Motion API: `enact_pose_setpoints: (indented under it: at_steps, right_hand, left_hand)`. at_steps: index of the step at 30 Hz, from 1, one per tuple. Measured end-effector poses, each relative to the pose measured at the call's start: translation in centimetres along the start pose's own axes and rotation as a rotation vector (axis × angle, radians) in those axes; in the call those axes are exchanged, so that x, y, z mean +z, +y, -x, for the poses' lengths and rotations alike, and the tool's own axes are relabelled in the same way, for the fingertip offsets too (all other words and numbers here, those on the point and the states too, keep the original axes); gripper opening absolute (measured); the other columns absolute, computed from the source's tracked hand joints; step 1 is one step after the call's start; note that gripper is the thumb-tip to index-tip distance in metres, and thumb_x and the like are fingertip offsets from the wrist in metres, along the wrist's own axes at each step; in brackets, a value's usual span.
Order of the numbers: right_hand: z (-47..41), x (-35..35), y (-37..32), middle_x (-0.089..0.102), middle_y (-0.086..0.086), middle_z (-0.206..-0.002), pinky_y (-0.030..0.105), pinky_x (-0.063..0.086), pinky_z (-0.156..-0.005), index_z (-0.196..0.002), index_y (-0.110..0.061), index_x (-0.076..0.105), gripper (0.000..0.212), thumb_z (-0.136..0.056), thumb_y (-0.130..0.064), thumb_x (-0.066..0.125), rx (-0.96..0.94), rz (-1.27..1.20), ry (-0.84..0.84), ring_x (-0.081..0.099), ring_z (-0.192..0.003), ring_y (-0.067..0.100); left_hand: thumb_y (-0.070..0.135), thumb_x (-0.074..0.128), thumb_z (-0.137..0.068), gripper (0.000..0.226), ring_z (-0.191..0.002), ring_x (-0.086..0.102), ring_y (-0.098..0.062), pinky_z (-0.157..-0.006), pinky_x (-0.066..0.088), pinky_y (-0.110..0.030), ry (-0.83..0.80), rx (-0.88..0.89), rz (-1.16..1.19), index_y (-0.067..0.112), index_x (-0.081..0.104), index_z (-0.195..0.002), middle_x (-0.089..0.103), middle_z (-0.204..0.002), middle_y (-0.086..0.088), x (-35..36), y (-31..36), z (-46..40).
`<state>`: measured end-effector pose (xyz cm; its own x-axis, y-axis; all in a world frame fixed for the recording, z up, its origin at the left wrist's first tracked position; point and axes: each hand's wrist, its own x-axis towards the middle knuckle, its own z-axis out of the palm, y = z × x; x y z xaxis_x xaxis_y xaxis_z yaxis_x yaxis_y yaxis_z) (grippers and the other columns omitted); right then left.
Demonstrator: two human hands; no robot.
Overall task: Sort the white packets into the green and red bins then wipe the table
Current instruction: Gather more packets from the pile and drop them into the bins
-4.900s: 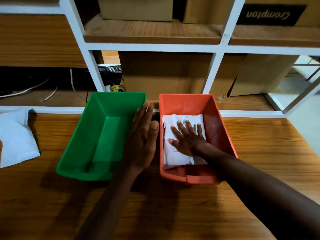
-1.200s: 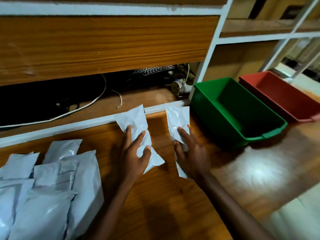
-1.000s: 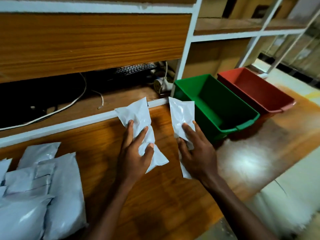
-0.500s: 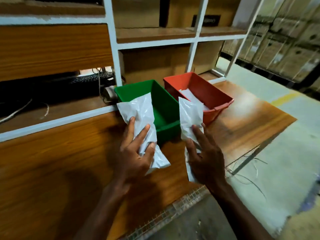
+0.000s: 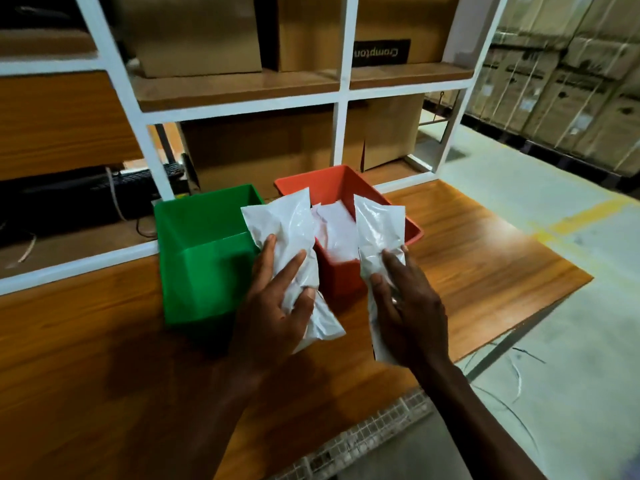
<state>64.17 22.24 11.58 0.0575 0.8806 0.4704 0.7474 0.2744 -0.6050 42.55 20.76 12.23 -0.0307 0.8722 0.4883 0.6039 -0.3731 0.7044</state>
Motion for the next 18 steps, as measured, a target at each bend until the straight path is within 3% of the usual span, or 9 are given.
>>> enact_pose_setpoints:
  at_steps: [2,6,9,13,18]
  right_hand:
    - [-3.1,0.3,1.5,0.039,0.003,-0.159,0.032,0.049,-0.088,-0.146,-0.033,0.048,0.052,-0.099,-0.055,0.040,-0.030,0.026,-0.011,0.060,-0.125,0.024]
    - [-9.9,1.0,3.7,0.037,0.003,-0.160,0.038,0.053,-0.091,-0.146,-0.034,0.045,0.049,-0.101,-0.052,0.040,-0.042,0.025,-0.059,0.055,-0.131,0.023]
    - [-14.5,2.2,4.2,0.037,0.006,-0.160,0.047,0.053,-0.098,-0.146,-0.034,0.045,0.049,-0.101,-0.054,0.037,-0.093,0.051,-0.097,0.050,-0.136,0.025]
    - [-19.1,6.3,4.1,0.034,0.012,-0.160,0.047,0.045,-0.106,-0.149,-0.029,0.041,0.049,-0.105,-0.050,0.033,-0.151,0.089,-0.235,0.041,-0.141,0.031]
    - [-22.0,14.0,4.7,0.031,0.016,-0.159,0.046,0.044,-0.100,-0.145,-0.022,0.041,0.044,-0.105,-0.041,0.034,-0.219,0.143,-0.450,0.045,-0.135,0.038]
  left_hand:
    - [0.037,0.057,-0.092,0.050,-0.152,0.016,-0.007,-0.120,0.031,-0.035,0.042,-0.011,-0.008,0.030,0.055,-0.141,0.013,-0.167,0.010,1.9,-0.2,-2.3]
    - [0.035,0.057,-0.090,0.050,-0.151,0.021,-0.008,-0.117,0.025,-0.016,0.101,-0.048,-0.024,0.027,0.056,-0.140,0.016,-0.166,0.008,4.9,-0.9,-7.3]
    - [0.039,0.054,-0.090,0.052,-0.151,0.021,-0.009,-0.117,0.023,-0.014,0.150,-0.051,-0.059,0.024,0.056,-0.140,0.017,-0.166,0.005,6.0,-1.4,-10.4]
    - [0.044,0.050,-0.089,0.057,-0.152,0.018,-0.010,-0.117,0.020,-0.012,0.195,-0.090,-0.084,0.019,0.056,-0.141,0.017,-0.166,0.000,6.5,-1.9,-12.9]
    - [0.047,0.050,-0.090,0.057,-0.150,0.015,0.001,-0.113,0.021,-0.006,0.273,-0.170,-0.221,0.023,0.053,-0.142,0.017,-0.166,0.002,6.2,-1.8,-14.2]
